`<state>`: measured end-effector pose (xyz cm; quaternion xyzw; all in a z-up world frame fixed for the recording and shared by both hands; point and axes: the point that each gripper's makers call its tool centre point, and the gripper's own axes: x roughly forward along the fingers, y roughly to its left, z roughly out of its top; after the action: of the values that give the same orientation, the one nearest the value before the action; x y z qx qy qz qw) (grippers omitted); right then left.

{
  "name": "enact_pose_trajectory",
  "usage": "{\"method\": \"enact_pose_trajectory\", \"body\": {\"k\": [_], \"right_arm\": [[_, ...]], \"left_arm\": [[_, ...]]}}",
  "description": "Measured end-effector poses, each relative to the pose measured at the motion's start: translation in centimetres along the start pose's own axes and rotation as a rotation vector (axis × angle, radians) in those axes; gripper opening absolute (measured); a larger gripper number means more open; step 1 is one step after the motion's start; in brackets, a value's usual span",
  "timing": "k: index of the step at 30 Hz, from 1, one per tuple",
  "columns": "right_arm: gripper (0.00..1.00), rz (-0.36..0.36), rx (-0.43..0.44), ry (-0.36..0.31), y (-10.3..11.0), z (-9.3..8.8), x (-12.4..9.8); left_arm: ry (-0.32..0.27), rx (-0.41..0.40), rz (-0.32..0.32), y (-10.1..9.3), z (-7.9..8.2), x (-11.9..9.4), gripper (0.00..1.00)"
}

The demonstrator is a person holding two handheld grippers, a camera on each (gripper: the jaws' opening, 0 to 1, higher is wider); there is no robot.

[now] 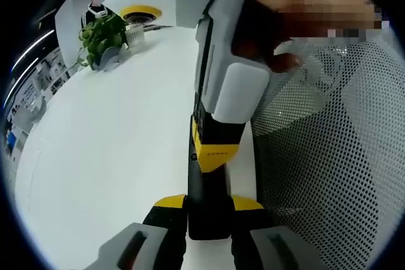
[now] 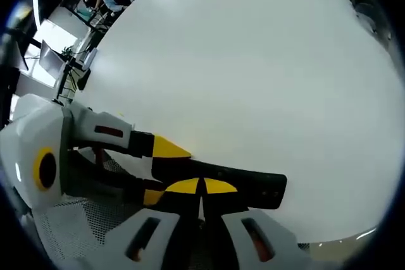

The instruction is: Press the specified remote control buttons in sequence, fully releasing each button before pressing the next.

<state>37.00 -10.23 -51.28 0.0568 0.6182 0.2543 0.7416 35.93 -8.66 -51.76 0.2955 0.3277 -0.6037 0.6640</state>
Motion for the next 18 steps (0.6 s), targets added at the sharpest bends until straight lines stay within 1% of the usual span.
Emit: {"method": "enact_pose_trajectory", "body": {"k": [1,3,14,18], "right_arm": [[0.0,0.014,0.008,0.002,0.23,0.01,0.04],[0.0,0.02,0.006,-0.002,0.41,0.08,0.07],[0.0,0.008,-0.039,0.019,0.63,-0.18,0.38],[0.0,0.012,-0.031,0.02,0.61,-0.17,0.37]], "left_arm": [[0.0,0.0,0.0,0.0,0.0,0.0,0.25],[-0.001,0.001,0.0,-0.02,0.03,-0.03,0.25],[-0.003,0.0,-0.001,0.02,-0.01,0.01,0.25],[-0.003,0.001,-0.003,0.03,0.0,0.01,0.25]]}}
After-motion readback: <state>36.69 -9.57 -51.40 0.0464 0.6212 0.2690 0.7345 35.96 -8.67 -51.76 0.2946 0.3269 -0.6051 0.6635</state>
